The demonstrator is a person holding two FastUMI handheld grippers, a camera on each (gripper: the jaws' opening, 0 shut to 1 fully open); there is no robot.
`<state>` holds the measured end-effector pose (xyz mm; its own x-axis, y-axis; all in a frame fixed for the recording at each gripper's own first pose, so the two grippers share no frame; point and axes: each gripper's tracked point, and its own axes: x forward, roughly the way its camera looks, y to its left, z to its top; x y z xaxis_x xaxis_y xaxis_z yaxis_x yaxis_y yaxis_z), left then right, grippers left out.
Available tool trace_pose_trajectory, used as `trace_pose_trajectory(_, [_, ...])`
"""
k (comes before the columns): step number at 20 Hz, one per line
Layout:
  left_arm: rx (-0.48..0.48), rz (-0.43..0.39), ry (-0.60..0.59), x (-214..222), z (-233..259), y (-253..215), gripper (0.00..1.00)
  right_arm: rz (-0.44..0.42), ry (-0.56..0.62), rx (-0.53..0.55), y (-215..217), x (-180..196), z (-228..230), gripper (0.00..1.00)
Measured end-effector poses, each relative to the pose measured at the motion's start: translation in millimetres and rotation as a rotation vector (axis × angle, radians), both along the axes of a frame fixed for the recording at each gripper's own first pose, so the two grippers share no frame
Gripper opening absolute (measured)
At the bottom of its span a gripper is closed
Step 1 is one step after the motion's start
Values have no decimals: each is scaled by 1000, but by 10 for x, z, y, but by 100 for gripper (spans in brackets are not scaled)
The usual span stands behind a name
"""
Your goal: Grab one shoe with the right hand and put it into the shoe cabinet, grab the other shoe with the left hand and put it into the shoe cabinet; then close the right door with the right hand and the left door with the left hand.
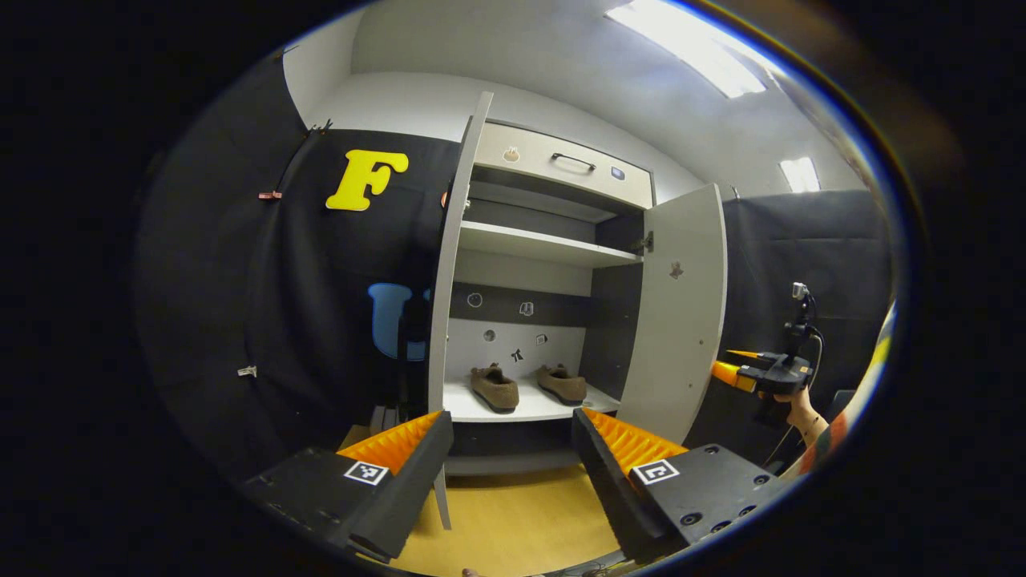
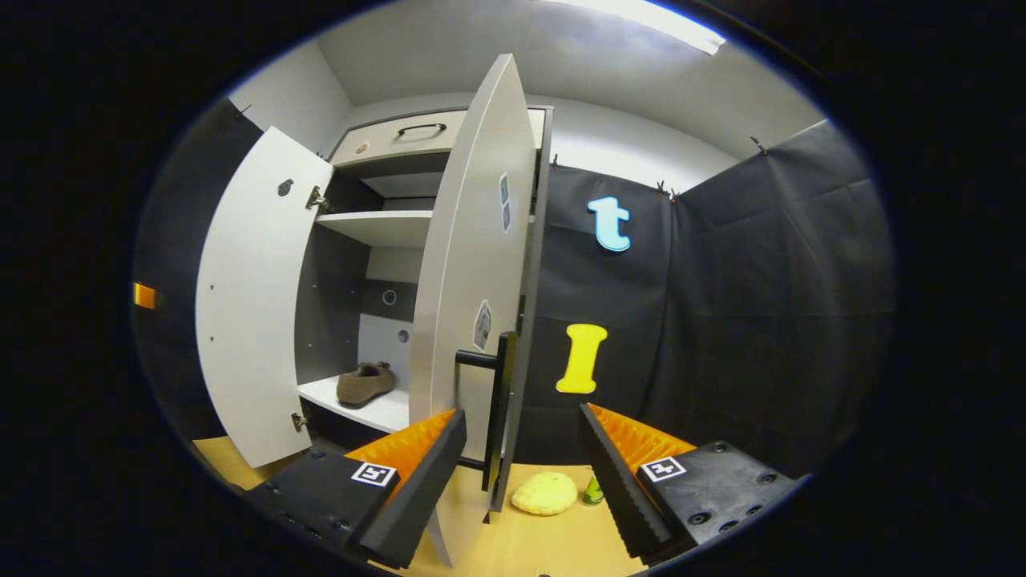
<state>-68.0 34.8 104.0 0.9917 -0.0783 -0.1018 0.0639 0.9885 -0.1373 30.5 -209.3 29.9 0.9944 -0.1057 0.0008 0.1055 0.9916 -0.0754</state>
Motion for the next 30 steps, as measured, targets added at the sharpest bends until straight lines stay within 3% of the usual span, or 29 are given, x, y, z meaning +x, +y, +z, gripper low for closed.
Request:
trace_pose_trajectory(3, [-3,-7,2,-16,-20,-6,95,72,-10,9,267,147,-9,95])
trace_pose_trajectory(6, [28,34,6,-79,-29,124,95,86,-25,36,370,339,23,95])
trace_pose_trajectory(10, [-2,67,-41,-115,56,202,94,151,-33,123,650,559,-18,95])
trace_pose_trajectory(14, [-20,124,-65,-212,85,356,94,214,-51,115,1017,882,4,95])
trace_pose_trajectory(19, [-12,206,-37,-406,41,555,94,219,-48,78,1316,1301,-22,95])
trace_pose_trajectory(23, [-3,219,-22,-450,-21,625,94,228,-34,110,1423,1494,-99,95])
trace_pose_trajectory(27, [1,197,-23,-269,-54,713,94,230,-11,169,1454,1739,-141,95])
trace_pose_trajectory(30, [16,194,-40,28,-45,924,94,222,1,107,1458,1723,-174,98])
